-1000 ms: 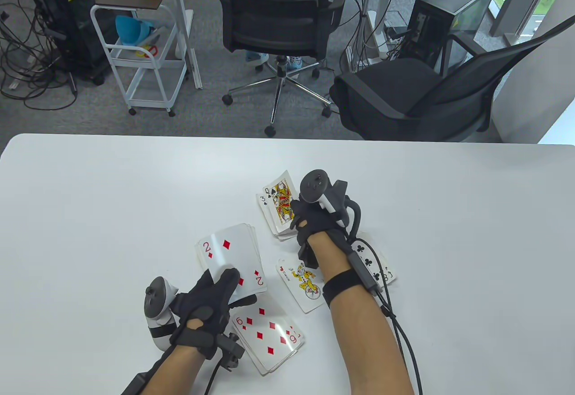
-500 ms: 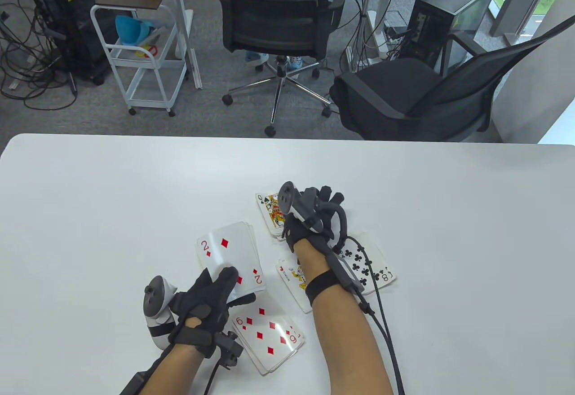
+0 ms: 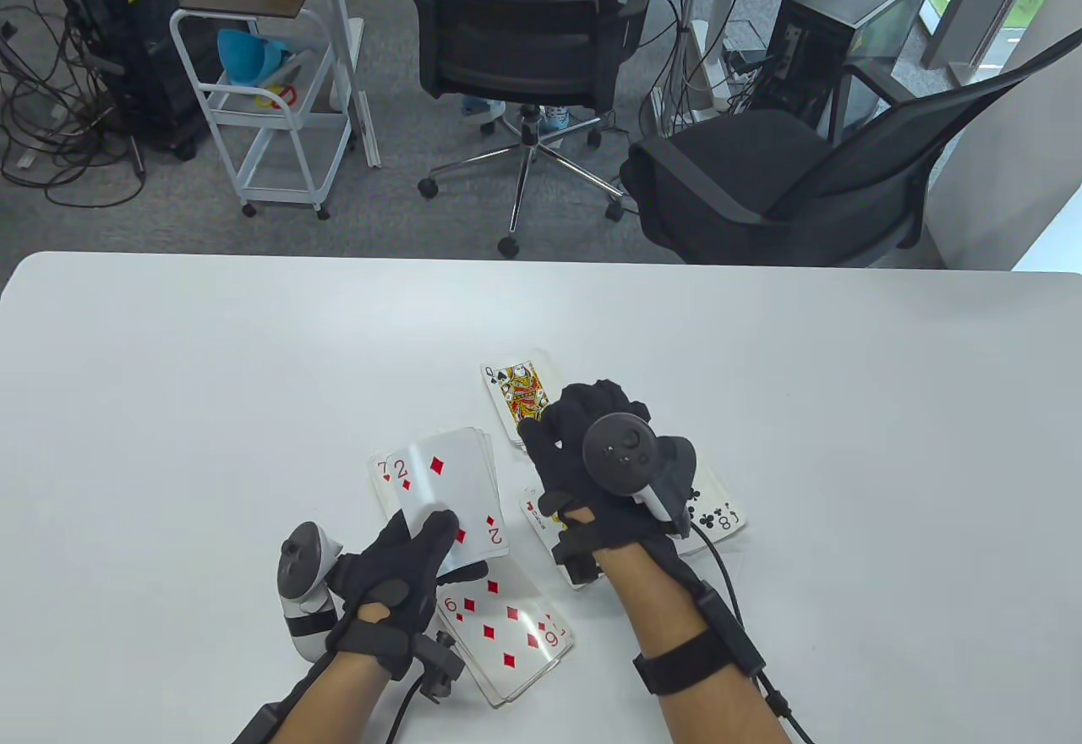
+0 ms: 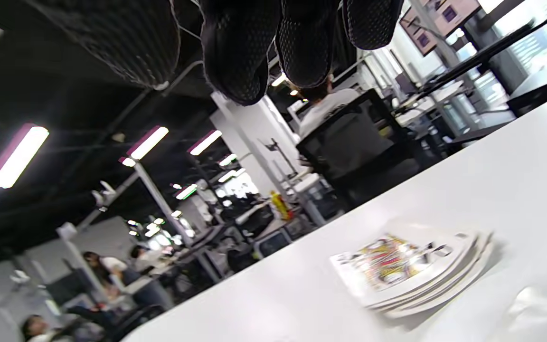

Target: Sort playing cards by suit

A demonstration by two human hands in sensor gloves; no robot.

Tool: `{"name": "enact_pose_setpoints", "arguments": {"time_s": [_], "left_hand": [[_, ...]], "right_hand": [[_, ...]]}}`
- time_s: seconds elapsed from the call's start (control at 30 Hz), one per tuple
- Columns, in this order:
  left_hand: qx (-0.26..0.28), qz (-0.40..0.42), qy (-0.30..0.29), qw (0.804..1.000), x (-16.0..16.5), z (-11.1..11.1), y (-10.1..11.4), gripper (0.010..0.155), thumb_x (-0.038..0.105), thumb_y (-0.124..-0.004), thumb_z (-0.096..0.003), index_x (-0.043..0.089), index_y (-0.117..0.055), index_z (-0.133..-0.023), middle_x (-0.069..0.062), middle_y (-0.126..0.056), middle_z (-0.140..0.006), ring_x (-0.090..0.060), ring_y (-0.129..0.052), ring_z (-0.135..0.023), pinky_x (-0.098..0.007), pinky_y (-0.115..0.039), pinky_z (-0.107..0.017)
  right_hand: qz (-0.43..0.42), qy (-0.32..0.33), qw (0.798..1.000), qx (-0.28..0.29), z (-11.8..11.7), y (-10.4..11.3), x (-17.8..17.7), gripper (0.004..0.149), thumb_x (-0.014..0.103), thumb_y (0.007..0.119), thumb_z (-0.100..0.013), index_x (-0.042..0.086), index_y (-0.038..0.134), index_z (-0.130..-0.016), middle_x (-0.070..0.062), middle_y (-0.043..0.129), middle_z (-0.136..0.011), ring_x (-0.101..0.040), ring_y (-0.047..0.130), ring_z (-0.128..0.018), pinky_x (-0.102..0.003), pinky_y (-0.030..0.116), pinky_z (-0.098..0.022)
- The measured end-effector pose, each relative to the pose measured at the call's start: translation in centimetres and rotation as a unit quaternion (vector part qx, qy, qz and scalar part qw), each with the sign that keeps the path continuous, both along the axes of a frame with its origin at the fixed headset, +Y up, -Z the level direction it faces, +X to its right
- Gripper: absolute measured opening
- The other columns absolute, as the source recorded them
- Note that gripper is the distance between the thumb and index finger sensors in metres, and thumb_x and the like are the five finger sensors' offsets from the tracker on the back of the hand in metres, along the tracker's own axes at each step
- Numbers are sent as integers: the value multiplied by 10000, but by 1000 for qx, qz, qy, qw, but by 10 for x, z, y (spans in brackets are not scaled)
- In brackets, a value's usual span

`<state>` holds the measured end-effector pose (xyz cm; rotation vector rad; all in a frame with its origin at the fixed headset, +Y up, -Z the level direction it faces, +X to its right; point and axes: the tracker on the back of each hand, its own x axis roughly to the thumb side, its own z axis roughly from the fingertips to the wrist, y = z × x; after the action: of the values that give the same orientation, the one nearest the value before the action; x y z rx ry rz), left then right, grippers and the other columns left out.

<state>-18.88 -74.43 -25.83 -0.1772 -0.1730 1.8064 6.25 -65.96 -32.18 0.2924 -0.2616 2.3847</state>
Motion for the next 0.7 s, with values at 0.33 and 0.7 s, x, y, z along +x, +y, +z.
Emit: {"name": "enact_pose_setpoints", "arguments": {"time_s": [0.33, 0.7], "left_hand": [[-3, -18, -4, 1000, 2, 0, -3, 485, 415, -805, -540, 228, -719, -979, -3, -906, -912, -255, -1003, -760, -384, -944, -486], [-12, -32, -6, 999, 5, 1, -6, 480, 402, -837, -534, 238, -731, -972, 8, -919, -905, -241, -1015, -753, -370, -955, -482]], "right_hand": [[-47, 29, 997, 53, 33, -23, -2, 467, 522, 760, -539, 136, 818, -797, -169, 656, -1028, -508, 484, -1024, -753, 325, -678], [-50, 74, 994, 62, 41, -32, -7, 543, 583, 764, -516, 138, 776, -828, -158, 652, -1034, -499, 507, -1025, -746, 356, -687]]}}
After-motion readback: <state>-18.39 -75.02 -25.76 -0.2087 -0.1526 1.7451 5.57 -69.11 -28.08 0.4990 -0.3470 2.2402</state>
